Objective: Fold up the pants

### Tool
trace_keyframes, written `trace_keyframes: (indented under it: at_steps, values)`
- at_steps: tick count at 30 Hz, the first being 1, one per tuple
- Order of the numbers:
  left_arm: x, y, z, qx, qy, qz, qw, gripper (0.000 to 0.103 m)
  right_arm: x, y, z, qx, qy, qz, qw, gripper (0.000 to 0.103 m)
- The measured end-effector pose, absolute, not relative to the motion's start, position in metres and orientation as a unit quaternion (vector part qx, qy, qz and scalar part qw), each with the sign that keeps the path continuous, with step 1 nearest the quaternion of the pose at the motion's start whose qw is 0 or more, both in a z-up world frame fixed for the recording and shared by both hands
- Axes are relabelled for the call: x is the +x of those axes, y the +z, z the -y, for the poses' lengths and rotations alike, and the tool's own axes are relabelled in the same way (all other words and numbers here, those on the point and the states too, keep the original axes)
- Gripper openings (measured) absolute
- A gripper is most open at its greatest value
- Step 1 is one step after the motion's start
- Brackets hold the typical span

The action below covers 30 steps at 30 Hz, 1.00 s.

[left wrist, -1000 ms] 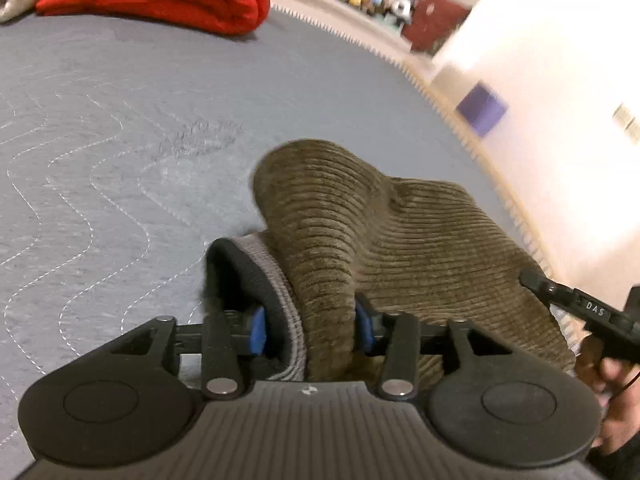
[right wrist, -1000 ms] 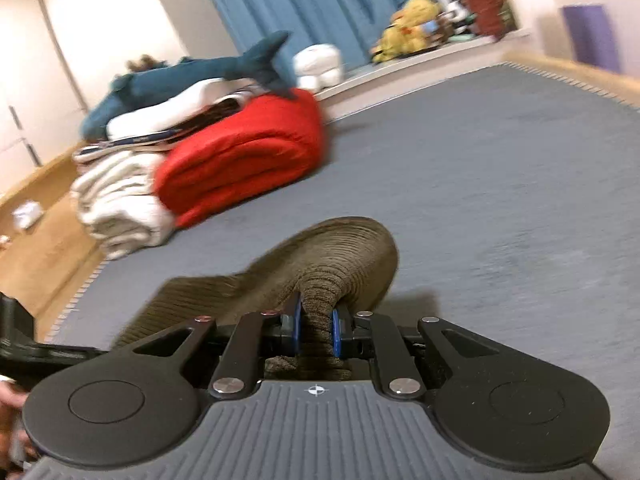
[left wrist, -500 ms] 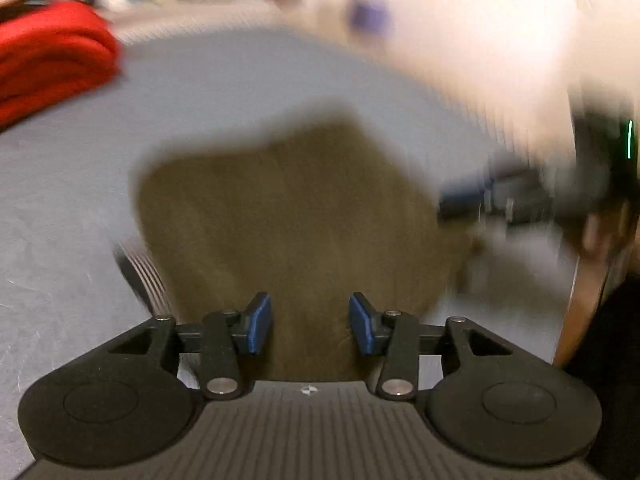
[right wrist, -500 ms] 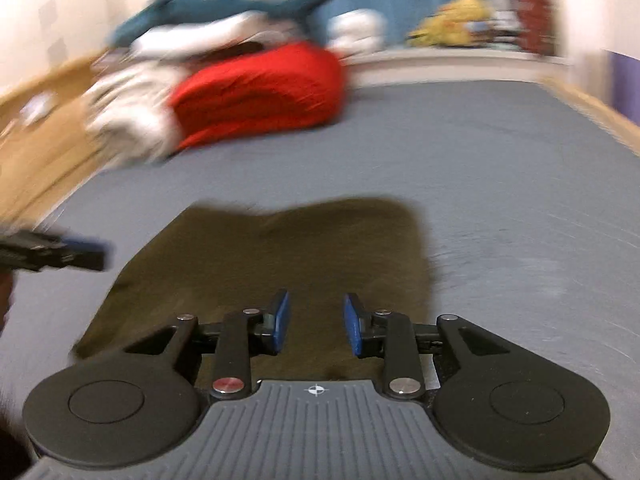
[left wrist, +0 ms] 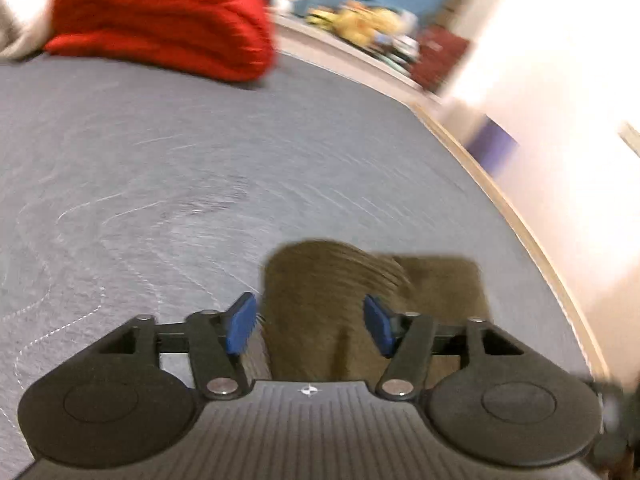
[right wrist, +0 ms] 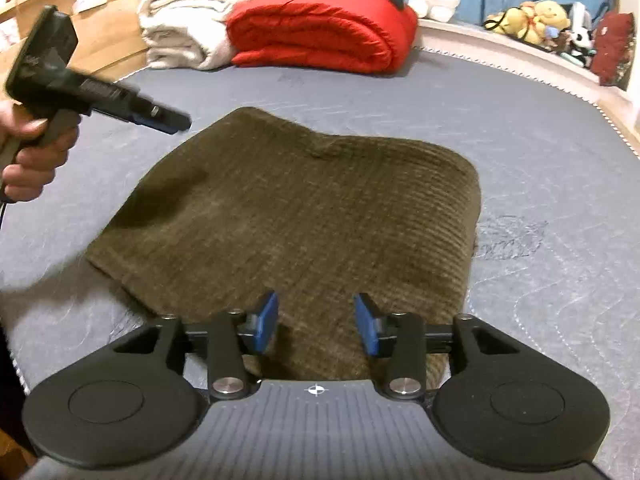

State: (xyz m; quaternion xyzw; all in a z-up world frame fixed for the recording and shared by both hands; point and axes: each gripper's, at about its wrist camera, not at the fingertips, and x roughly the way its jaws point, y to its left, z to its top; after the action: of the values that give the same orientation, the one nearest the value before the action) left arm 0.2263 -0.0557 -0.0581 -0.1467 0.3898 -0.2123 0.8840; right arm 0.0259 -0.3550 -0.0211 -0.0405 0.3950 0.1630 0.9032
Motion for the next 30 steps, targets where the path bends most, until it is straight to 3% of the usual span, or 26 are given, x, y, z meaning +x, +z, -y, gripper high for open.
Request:
trace_keyframes:
  at_steps: [4, 6, 10, 12, 14, 15, 19, 25, 28, 30]
  values:
    - [0.251, -0.080, 0.054, -0.177, -0.199, -0.402, 0.876, 0.071, 0.030, -0.033, 0.351, -0.054, 0.151, -0.424, 0.891, 0.062]
    - [0.260, -0.090, 0.057, -0.187, -0.206, -0.417, 0.865, 0.082, 0.032, -0.039, 0.349, -0.059, 0.150, -0.428, 0.889, 0.064]
    - [0.271, -0.100, 0.061, -0.181, -0.201, -0.427, 0.863, 0.080, 0.035, -0.038, 0.349, -0.054, 0.151, -0.431, 0.888, 0.066]
    - [0.272, -0.096, 0.063, -0.183, -0.221, -0.423, 0.859, 0.038, 0.038, -0.037, 0.347, -0.055, 0.151, -0.430, 0.888, 0.066]
    - [0.267, -0.080, 0.068, -0.151, -0.230, -0.398, 0.875, 0.021, 0.037, -0.036, 0.345, -0.058, 0.152, -0.425, 0.890, 0.066]
    - [0.263, -0.067, 0.068, -0.147, -0.243, -0.377, 0.882, 0.020, 0.038, -0.035, 0.343, -0.058, 0.152, -0.419, 0.893, 0.066]
    - [0.249, -0.030, 0.056, -0.129, -0.235, -0.295, 0.917, 0.020, 0.036, -0.020, 0.344, -0.038, 0.157, -0.384, 0.909, 0.065]
    - [0.271, -0.075, 0.038, -0.110, -0.079, -0.404, 0.905, 0.028, 0.043, -0.031, 0.339, -0.056, 0.132, -0.417, 0.898, 0.065]
    - [0.252, -0.040, 0.042, -0.063, -0.097, -0.351, 0.929, 0.048, 0.044, -0.036, 0.339, -0.060, 0.118, -0.435, 0.891, 0.065]
    - [0.236, -0.020, 0.047, -0.037, -0.119, -0.317, 0.940, 0.051, 0.044, -0.033, 0.339, -0.054, 0.113, -0.438, 0.890, 0.065]
